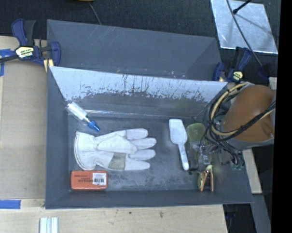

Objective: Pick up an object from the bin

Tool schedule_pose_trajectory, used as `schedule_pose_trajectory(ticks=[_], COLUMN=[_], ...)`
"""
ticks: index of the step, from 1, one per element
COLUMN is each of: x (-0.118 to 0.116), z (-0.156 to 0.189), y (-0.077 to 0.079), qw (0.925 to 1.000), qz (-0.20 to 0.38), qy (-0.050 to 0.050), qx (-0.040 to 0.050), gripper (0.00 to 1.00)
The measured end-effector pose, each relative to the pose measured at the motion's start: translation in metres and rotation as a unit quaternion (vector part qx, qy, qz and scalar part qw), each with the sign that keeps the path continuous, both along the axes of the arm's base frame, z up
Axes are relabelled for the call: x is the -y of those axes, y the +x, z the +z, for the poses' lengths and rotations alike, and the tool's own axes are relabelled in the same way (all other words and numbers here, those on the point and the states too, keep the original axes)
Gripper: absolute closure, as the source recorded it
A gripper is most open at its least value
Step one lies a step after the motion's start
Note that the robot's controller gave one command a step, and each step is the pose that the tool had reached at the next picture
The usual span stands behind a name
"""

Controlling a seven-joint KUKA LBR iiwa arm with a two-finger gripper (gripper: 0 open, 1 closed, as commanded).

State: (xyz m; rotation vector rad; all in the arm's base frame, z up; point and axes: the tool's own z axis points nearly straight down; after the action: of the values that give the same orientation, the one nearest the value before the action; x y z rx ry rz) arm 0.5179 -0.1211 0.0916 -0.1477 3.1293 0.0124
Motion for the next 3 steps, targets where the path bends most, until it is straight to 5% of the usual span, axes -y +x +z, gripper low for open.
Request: schedule_pose_trajectory(ticks=[2,3], x=[0.001,-0.001], z=[0.043,0.066], y=[0.006,-0.033], qw=[0.9992,0.9993], qz=[-0.039,-0.036], qy=[-0.004,-0.004], qx=[-0.0013,-0.0034], gripper=[1.0,0.0])
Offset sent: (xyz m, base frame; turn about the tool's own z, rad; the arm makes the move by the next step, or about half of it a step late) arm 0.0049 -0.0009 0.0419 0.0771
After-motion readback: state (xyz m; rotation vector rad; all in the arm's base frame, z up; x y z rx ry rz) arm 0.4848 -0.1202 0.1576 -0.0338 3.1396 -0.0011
